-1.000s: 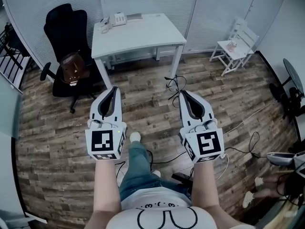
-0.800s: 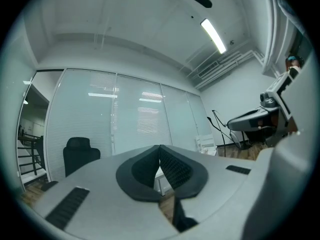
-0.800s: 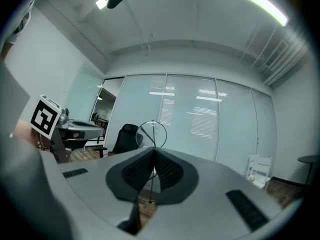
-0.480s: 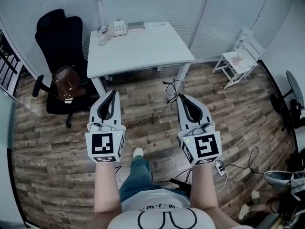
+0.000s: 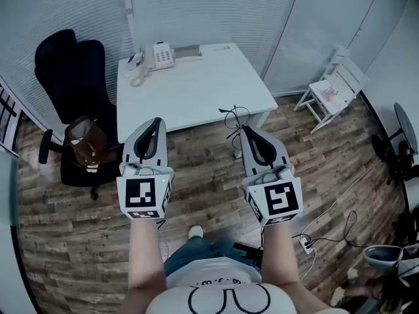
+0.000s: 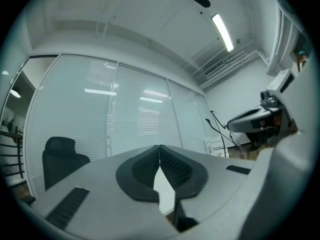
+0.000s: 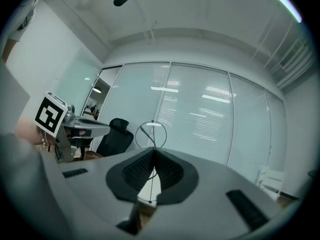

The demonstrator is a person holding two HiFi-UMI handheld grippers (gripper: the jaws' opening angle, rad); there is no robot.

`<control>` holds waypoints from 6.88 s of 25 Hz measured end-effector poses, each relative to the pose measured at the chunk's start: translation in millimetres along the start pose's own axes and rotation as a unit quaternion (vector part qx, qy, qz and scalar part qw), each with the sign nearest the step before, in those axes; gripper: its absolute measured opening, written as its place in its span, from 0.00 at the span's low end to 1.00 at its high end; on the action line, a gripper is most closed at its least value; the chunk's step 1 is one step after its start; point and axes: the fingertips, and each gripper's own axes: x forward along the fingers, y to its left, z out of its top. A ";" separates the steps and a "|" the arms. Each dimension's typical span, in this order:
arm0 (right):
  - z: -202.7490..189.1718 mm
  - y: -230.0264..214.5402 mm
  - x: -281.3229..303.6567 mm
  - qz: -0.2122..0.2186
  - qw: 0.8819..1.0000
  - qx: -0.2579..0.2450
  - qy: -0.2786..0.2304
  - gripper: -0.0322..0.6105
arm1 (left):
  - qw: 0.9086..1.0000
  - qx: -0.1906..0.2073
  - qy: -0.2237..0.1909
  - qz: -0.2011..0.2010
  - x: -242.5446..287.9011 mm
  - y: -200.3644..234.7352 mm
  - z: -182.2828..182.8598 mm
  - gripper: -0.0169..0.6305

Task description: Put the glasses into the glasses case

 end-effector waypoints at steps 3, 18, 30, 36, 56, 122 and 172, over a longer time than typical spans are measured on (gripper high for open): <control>-1.1 -9.4 29.4 0.000 1.000 -0.002 0.000 0.07 | 1.000 0.003 -0.003 0.001 24.8 13.2 -2.6 0.05; -47.1 -89.4 201.7 0.032 0.999 0.018 -0.009 0.08 | 0.999 -0.002 0.032 0.039 185.7 63.1 -63.0 0.05; -70.2 -166.0 417.7 0.131 0.991 0.011 -0.010 0.08 | 0.990 -0.006 0.063 0.124 365.8 137.0 -99.7 0.05; -92.7 -184.7 480.1 0.163 0.987 0.008 -0.001 0.08 | 0.985 -0.005 0.085 0.151 410.6 153.1 -122.6 0.05; -192.8 -161.3 649.4 0.274 0.949 -0.087 0.127 0.08 | 0.980 -0.024 0.152 0.125 460.8 211.2 -193.2 0.05; -326.8 -91.7 685.4 0.383 0.832 -0.215 0.340 0.60 | 0.973 -0.074 0.195 0.101 455.4 259.2 -268.4 0.05; -29.8 -227.4 385.4 0.059 0.994 0.038 -0.085 0.06 | 0.995 0.034 0.019 0.095 376.1 118.1 -52.7 0.05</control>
